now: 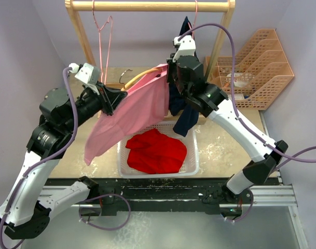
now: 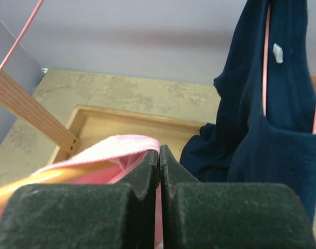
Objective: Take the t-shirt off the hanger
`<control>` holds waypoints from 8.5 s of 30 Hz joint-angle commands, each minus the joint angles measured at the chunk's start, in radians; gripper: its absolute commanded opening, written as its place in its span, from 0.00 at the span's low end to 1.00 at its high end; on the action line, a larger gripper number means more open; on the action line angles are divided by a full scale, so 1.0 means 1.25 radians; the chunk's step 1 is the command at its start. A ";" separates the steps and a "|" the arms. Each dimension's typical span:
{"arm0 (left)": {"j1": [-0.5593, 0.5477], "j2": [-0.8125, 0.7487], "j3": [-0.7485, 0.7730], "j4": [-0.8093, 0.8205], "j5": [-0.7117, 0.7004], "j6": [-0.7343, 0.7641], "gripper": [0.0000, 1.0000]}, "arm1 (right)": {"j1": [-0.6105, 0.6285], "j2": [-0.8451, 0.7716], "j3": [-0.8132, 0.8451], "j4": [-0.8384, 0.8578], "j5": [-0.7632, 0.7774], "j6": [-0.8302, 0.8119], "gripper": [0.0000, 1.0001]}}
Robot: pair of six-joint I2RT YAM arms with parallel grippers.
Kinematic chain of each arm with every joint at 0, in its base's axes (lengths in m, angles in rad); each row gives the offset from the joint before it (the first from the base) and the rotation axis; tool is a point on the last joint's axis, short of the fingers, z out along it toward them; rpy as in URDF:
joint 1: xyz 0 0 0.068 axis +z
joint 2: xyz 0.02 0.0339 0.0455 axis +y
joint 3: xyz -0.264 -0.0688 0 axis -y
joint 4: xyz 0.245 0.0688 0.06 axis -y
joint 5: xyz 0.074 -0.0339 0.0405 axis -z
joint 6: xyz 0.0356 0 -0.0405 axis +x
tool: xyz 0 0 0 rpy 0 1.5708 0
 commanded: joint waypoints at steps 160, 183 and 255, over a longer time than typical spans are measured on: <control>0.100 0.205 0.074 0.509 -0.098 -0.243 0.99 | 0.483 -0.383 -0.336 -0.021 0.186 0.039 0.00; 0.099 0.012 0.099 0.317 0.025 -0.151 0.99 | 0.483 -0.122 0.514 0.017 0.014 -0.368 0.00; 0.091 0.128 0.099 0.296 0.186 -0.115 0.99 | 0.463 -0.151 -0.559 -0.189 -0.062 0.385 0.00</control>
